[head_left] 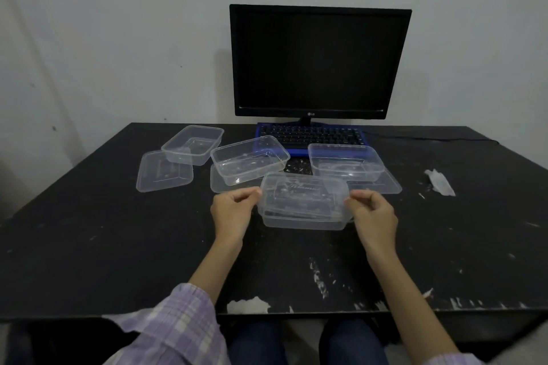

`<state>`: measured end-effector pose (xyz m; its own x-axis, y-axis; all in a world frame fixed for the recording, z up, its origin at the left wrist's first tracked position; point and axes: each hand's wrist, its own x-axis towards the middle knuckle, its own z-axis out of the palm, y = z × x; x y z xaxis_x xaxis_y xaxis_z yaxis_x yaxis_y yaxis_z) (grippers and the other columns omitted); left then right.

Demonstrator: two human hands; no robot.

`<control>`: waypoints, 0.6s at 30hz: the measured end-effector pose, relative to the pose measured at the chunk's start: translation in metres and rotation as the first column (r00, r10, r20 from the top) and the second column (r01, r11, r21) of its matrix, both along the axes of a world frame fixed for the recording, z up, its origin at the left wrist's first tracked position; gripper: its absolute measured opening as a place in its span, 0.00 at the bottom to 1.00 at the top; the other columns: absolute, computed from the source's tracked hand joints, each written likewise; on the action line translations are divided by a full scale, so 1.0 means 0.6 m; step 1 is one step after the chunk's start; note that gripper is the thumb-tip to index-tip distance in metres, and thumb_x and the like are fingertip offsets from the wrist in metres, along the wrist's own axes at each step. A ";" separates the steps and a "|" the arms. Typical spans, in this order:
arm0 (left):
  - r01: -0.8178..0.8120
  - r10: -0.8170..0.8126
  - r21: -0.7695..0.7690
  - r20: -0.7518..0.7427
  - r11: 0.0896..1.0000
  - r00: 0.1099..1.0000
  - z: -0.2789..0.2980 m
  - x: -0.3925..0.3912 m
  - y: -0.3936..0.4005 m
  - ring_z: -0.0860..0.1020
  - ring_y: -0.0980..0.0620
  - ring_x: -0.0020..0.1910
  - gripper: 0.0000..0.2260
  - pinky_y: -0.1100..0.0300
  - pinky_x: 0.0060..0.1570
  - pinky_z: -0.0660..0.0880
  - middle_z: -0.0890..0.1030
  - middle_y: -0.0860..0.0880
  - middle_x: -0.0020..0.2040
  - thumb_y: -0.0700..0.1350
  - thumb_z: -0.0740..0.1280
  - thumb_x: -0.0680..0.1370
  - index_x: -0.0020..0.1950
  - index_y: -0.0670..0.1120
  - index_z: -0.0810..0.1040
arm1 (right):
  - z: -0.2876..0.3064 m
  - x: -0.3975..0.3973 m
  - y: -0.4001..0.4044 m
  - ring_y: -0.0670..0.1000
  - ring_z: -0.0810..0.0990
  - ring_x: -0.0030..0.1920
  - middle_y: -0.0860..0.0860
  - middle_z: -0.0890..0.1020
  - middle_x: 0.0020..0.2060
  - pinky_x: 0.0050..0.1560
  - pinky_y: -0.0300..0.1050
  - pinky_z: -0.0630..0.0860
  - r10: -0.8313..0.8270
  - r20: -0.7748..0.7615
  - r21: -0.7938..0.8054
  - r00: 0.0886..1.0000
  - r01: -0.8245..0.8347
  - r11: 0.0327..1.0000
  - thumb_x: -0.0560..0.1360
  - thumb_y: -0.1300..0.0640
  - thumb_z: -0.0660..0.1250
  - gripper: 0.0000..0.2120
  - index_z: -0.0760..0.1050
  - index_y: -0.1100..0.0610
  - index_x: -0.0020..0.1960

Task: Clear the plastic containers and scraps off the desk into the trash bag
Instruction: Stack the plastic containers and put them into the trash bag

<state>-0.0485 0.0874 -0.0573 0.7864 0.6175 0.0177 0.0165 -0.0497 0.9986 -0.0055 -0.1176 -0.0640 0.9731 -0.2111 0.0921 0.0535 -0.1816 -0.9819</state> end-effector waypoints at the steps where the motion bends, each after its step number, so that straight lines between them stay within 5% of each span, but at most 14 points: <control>1: 0.001 -0.001 0.004 -0.004 1.000 1.000 -0.004 0.000 0.001 0.80 0.57 0.48 0.08 0.61 0.55 0.74 0.84 0.50 0.47 0.40 0.71 0.72 0.51 0.43 0.83 | -0.003 -0.001 0.000 0.37 0.75 0.43 0.41 0.78 0.42 0.39 0.31 0.69 0.005 0.009 -0.013 1.000 -0.005 1.000 0.74 0.59 0.69 0.07 0.77 0.51 0.51; 11: 0.073 -0.076 -0.041 -0.061 0.996 0.995 -0.017 0.003 0.011 0.82 0.52 0.47 0.07 0.55 0.51 0.79 0.84 0.47 0.46 0.37 0.72 0.71 0.44 0.49 0.82 | -0.013 0.005 -0.007 0.39 0.76 0.46 0.45 0.79 0.45 0.41 0.30 0.68 0.011 0.018 -0.086 1.000 -0.010 0.996 0.75 0.59 0.68 0.09 0.78 0.53 0.55; 18: 0.166 -0.168 -0.029 -0.048 0.986 0.985 -0.017 0.004 0.013 0.81 0.53 0.50 0.15 0.59 0.49 0.79 0.81 0.47 0.54 0.39 0.67 0.76 0.63 0.44 0.76 | -0.010 0.009 -0.006 0.45 0.78 0.52 0.43 0.79 0.47 0.58 0.48 0.76 0.102 -0.045 -0.105 0.994 -0.106 0.989 0.77 0.57 0.66 0.15 0.76 0.50 0.63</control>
<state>-0.0463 0.0953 -0.0673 0.8780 0.4771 -0.0379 0.0600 -0.0311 0.9977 0.0000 -0.1211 -0.0703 0.9925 -0.0996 0.0703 0.0397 -0.2812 -0.9588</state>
